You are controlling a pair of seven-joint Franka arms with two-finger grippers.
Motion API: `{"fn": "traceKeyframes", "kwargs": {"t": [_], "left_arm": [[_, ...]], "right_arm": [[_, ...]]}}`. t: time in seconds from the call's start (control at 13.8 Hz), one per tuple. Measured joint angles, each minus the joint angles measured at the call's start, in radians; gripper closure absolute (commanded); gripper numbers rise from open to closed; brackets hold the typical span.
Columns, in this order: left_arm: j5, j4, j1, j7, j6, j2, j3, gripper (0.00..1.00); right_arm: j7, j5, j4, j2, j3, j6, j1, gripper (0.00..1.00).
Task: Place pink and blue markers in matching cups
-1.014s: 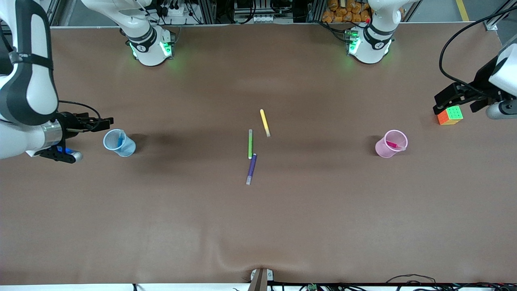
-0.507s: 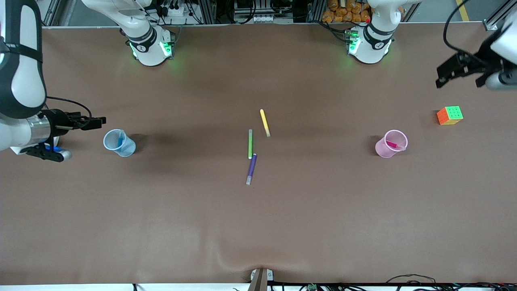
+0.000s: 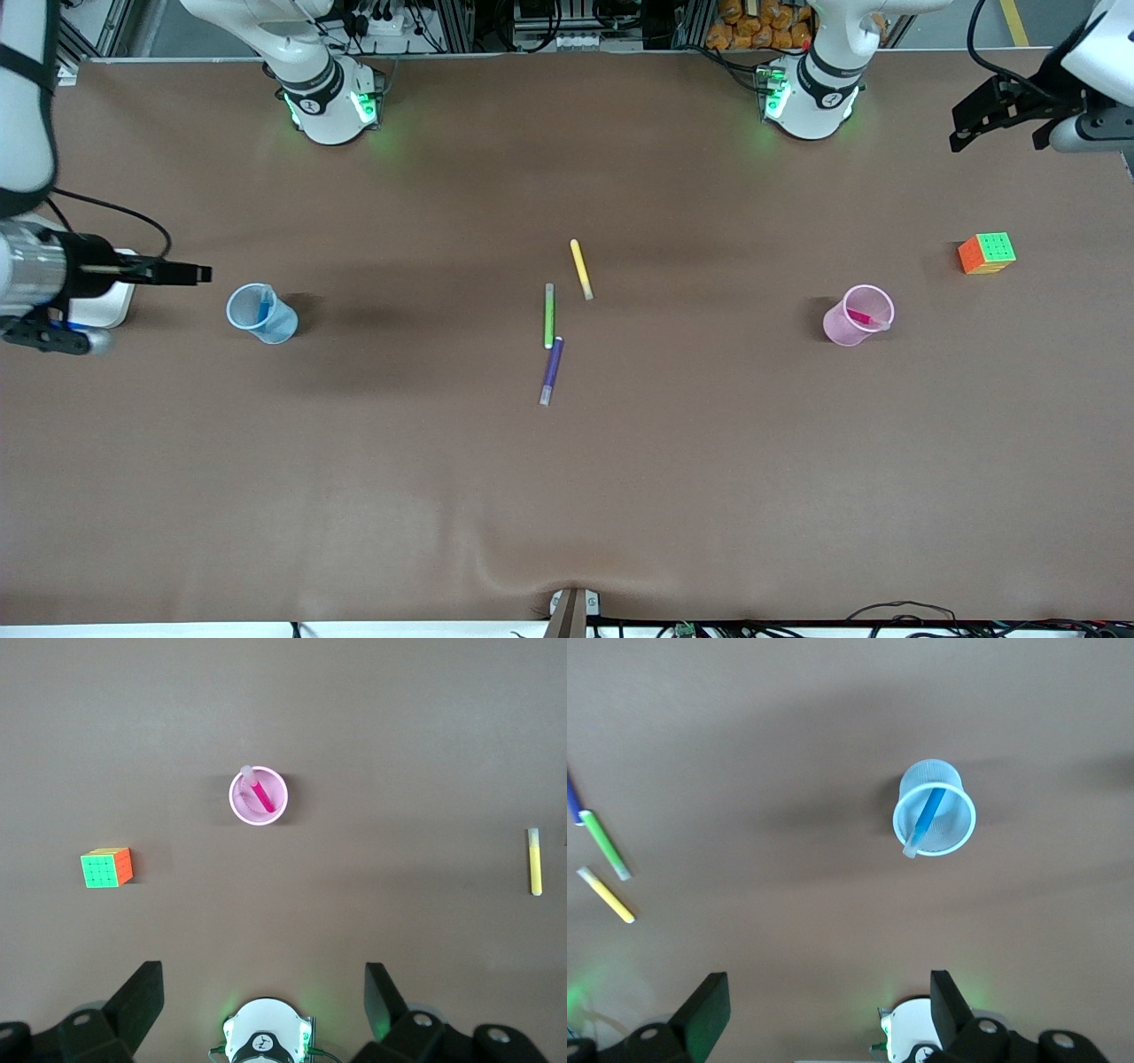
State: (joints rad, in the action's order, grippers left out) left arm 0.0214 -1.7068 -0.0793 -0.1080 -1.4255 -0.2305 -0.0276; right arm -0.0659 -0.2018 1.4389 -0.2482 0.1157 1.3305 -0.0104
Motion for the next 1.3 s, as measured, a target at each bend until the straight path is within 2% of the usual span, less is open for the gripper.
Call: {"fn": "traceKeyframes", "kwargs": {"t": [0.36,0.72,0.94,1.3], "left_arm": [[0.000,-0.026,-0.001,0.000,-0.033,-0.017,0.000,0.00],[0.000,-0.001,0.000,-0.003,-0.047,0.018,0.003,0.00],[0.002,0.003,0.001,-0.007,-0.047,0.022,0.006,0.00],[0.003,0.003,0.010,-0.007,-0.046,0.023,0.009,0.00]], "right_arm": [[-0.001,0.022,-0.021,0.103,-0.054,-0.021,0.013,0.00],[-0.034,0.041,-0.028,0.181,-0.059,-0.072,0.019,0.00],[-0.042,0.070,-0.004,0.242,-0.092,-0.060,0.019,0.00],[-0.043,0.127,0.034,0.277,-0.147,0.000,0.018,0.00]]}}
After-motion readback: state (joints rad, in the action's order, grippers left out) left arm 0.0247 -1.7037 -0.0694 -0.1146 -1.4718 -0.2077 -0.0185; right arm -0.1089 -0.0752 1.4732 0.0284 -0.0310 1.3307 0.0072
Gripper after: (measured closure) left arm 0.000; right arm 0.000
